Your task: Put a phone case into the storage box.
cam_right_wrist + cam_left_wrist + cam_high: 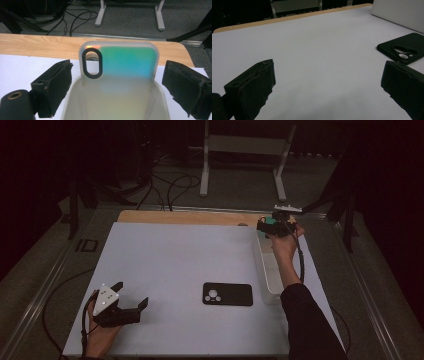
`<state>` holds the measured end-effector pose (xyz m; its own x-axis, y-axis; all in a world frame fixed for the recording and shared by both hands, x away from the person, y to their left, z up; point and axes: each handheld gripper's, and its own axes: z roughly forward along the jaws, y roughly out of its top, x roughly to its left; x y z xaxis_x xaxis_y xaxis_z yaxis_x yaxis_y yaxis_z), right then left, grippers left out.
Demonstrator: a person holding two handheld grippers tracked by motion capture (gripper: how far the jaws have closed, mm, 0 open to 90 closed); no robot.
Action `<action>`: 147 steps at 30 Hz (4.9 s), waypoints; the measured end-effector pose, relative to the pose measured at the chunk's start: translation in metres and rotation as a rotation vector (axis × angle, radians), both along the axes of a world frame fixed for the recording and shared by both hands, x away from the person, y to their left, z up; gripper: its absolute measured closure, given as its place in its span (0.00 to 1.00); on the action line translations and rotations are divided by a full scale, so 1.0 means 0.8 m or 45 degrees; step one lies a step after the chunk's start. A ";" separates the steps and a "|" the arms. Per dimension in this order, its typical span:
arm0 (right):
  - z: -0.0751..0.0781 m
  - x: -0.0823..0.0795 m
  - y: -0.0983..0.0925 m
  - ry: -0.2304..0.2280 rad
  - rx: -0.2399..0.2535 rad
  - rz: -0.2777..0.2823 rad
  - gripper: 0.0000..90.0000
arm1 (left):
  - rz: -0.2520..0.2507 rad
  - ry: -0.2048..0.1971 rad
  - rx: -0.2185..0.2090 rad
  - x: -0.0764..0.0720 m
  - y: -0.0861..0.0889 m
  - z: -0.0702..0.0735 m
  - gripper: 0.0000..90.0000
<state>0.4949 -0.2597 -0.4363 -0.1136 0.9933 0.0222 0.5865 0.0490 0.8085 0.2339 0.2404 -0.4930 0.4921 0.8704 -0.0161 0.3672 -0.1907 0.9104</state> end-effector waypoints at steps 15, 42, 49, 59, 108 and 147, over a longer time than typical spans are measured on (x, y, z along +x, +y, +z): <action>0.021 -0.057 -0.004 -0.086 0.034 0.138 0.10 | -0.001 -0.001 0.004 0.001 -0.001 0.000 0.00; 0.026 -0.232 0.013 -0.345 0.047 0.522 0.10 | -0.008 0.000 0.012 0.001 -0.005 0.000 0.00; 0.005 -0.260 0.002 -0.362 0.100 0.528 0.10 | -0.004 -0.004 0.005 0.001 -0.004 0.002 0.00; -0.017 -0.281 -0.004 -0.355 0.134 0.543 0.10 | -0.011 -0.008 0.008 0.001 -0.006 0.003 0.00; 0.037 -0.208 0.076 0.103 -0.305 1.138 0.10 | -0.008 -0.001 0.011 0.002 -0.007 0.002 0.00; -0.035 -0.165 0.158 0.561 -0.659 1.513 0.10 | -0.020 0.020 0.007 0.005 -0.008 -0.002 0.00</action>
<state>0.3632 -0.1335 -0.4643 -0.9759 0.2089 -0.0626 0.1808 0.9356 0.3033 0.2377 0.2337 -0.4945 0.5056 0.8626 -0.0194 0.3786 -0.2016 0.9033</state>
